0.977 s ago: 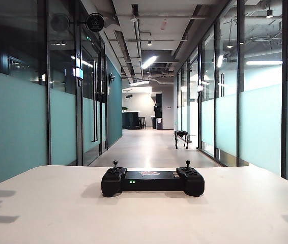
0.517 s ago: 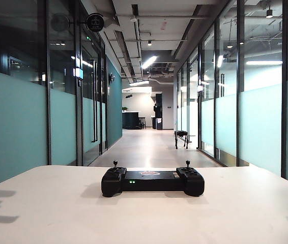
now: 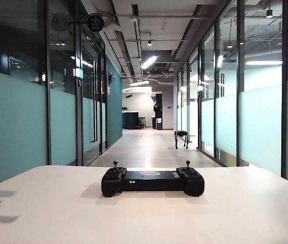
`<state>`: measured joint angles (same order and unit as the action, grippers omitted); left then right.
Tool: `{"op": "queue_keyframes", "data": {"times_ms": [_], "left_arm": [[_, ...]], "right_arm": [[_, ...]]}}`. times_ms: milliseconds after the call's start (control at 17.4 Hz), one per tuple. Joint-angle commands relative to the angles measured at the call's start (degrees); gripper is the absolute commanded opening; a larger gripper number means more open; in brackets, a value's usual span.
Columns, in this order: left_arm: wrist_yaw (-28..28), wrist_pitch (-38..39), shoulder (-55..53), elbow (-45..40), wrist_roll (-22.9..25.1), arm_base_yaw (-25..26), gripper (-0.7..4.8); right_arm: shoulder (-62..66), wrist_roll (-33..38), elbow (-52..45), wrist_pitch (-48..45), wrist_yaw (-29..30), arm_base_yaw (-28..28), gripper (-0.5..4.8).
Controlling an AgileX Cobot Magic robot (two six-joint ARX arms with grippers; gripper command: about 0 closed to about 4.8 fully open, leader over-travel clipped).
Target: Push the left joystick on the remote control sitting on the white table forward to make the robot dog walk in a straight line until it approaches the door.
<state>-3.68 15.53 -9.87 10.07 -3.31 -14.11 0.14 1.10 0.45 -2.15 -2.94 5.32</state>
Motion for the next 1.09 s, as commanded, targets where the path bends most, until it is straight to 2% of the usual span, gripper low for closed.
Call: {"op": "queue_keyframes", "data": {"times_ms": [57,230,977,1091], "left_arm": [[-0.11,-0.57,-0.07,0.2,-0.15,-0.02,-0.05],[-0.11,-0.57,-0.07,0.2,-0.15,-0.02,-0.05],[-1.55,-0.66,1.38,0.2,1.01,0.11,-0.06],[-1.33,-3.74,3.67,0.2,1.42,1.11,-0.06]], "right_arm": [[-0.2,-0.11,-0.52,-1.51,0.31,0.09,-0.05],[-0.2,-0.11,-0.52,-1.14,-1.57,0.09,-0.04],[-0.2,-0.11,-0.52,-0.57,-1.6,0.07,-0.04],[-0.2,-0.09,-0.52,-0.48,-1.6,0.07,-0.04]]}}
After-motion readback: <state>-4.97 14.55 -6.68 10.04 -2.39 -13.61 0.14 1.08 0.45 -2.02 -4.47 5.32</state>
